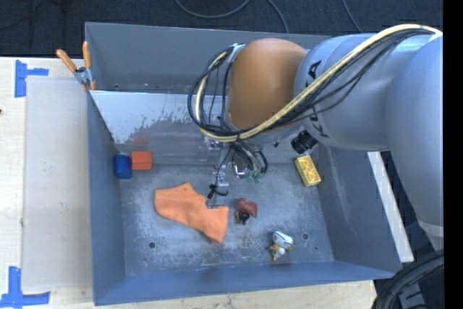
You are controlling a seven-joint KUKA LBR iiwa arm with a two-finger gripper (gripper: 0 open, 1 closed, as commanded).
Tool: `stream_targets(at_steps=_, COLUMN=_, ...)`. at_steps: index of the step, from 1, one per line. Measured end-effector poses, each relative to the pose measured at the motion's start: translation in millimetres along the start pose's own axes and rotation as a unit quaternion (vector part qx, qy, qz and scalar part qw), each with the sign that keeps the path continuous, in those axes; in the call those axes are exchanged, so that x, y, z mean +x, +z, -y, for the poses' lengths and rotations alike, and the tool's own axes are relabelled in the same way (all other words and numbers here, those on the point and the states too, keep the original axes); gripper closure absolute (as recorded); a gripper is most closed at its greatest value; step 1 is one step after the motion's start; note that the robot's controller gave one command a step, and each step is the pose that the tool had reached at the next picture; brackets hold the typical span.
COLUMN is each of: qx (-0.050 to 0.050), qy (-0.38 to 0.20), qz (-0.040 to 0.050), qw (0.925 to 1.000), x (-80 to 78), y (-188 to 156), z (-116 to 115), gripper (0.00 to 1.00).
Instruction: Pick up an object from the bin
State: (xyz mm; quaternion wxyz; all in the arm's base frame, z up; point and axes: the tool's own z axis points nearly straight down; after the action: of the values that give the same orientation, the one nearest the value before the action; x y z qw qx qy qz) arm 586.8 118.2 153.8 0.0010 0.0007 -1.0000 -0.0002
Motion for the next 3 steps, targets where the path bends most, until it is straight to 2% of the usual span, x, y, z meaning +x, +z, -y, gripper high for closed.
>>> stream_targets(at_steps=1, qx=0.0, qy=-0.014, qz=-0.0001, qw=0.9999, x=35.0, y=48, z=12, gripper=0.0)
stream_targets(at_steps=2, qx=0.0, qy=-0.016, qz=-0.0032, qw=0.9999, x=44.9, y=82, z=-1, gripper=0.0)
stream_targets(at_steps=3, qx=0.0, qy=-0.029, qz=-0.0015, qw=0.9996, x=47.6, y=81, z=-2, gripper=0.0)
